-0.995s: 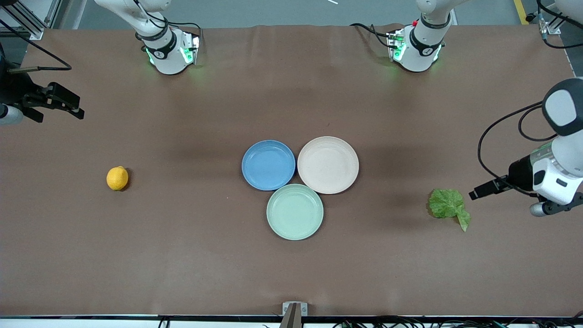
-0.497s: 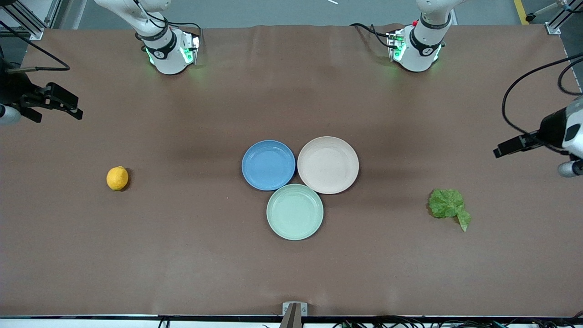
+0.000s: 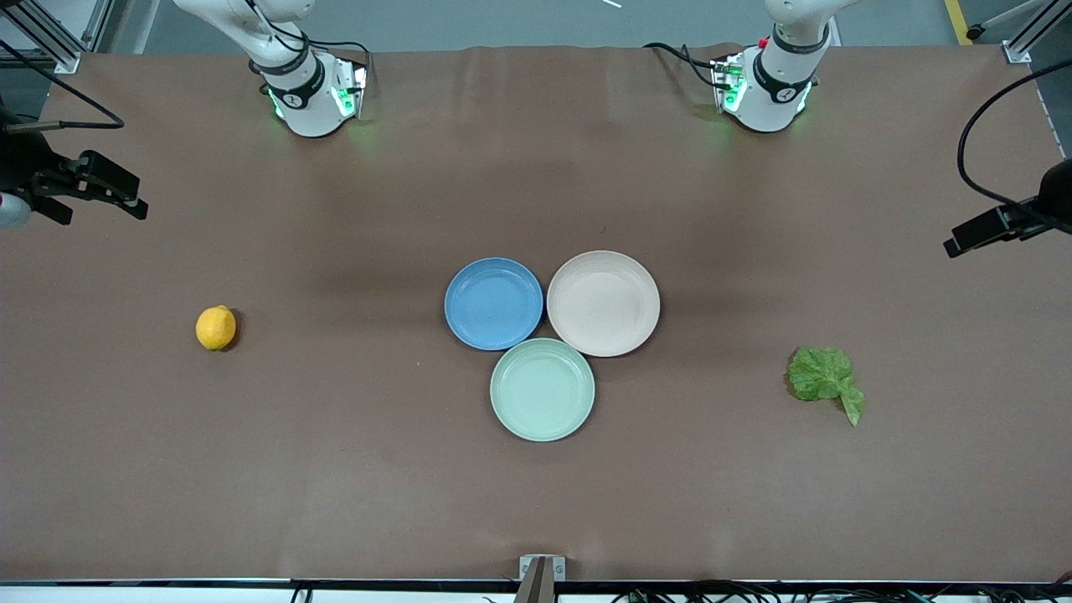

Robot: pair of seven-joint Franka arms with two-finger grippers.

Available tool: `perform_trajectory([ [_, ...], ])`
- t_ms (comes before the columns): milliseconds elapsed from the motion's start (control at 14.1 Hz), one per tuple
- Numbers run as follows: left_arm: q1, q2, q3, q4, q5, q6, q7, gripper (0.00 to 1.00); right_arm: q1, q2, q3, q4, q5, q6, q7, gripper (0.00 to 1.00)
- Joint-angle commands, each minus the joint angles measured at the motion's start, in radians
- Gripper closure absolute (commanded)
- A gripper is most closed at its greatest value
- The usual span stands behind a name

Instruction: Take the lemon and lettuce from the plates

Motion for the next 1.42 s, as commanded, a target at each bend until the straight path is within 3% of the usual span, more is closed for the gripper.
perform_trajectory([
  [0,-0.106,-0.050,0.079,-0.009,0.020,-0.039,0.009,0.00,0.002,-0.025,0.004,-0.015,-0.001,-0.010,0.000,0.00],
  [142,-0.234,-0.072,0.196,-0.019,0.013,-0.048,0.008,0.00,0.003,-0.024,0.005,-0.014,-0.002,-0.012,0.000,0.00],
  [497,-0.406,-0.132,0.363,-0.083,0.008,-0.037,0.009,0.00,0.002,-0.024,0.004,-0.005,-0.002,-0.010,0.002,0.00],
  [781,-0.414,-0.193,0.354,-0.190,-0.022,0.051,0.009,0.00,0.000,-0.024,0.004,0.002,-0.004,-0.009,0.000,0.00],
  [1350,-0.417,-0.218,0.350,-0.215,-0.053,0.056,0.017,0.00,0.000,-0.024,0.004,0.002,-0.004,-0.007,0.000,0.00],
])
